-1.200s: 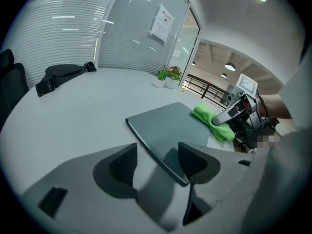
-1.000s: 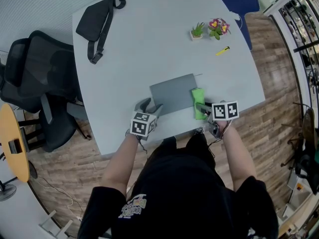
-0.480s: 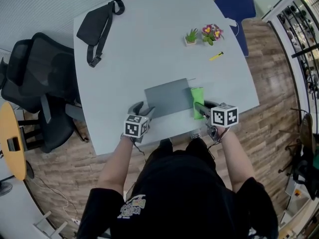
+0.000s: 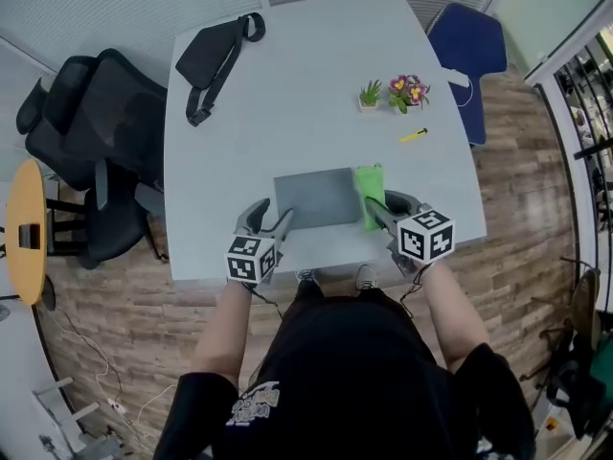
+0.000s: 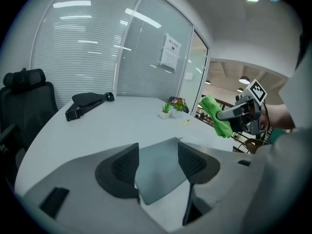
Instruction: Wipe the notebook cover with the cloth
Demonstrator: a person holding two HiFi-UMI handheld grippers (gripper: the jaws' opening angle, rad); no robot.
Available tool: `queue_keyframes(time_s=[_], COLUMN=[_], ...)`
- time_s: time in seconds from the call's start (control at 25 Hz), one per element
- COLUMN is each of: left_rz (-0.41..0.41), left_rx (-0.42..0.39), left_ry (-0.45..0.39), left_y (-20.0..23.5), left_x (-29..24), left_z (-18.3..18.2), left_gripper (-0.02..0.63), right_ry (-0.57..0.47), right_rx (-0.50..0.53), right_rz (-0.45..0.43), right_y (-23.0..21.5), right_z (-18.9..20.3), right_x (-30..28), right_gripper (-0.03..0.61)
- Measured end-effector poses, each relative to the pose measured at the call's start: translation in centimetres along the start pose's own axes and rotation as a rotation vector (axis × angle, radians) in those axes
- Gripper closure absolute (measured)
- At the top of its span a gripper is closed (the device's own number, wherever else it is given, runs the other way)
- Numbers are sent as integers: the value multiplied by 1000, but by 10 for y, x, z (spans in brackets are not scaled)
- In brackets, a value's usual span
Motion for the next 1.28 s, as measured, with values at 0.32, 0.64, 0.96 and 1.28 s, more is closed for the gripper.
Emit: queue_keyframes(time_s=[0.32, 0.64, 0.96, 1.28], left_rz=[-108, -266, -303, -288], left_rx=[-27, -30, -9, -22], left_ry=[-187, -297, -323, -355], left_y=[-79, -143, -156, -140], left_x=[59, 136, 177, 229], left_z=[-50, -49, -25, -1], left_gripper=[543, 607, 607, 607], right_ry=[-88, -161, -150, -178], right_rx=[156, 261, 266, 254], right_rz=[-155, -314, -358, -294], right_y=[16, 54, 89, 146], right_z=[-40, -55, -38, -8], right_x=[40, 58, 56, 62], right_gripper=[468, 468, 468, 468])
Point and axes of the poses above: the fingertips, and each gripper's own axes: x backward along the fingers, y to its left, z out of its underside, the point moved 7 cm from there along x, backward along the fingers, and after that the axes turned 3 degrees about -z, right-handed, at the moved point
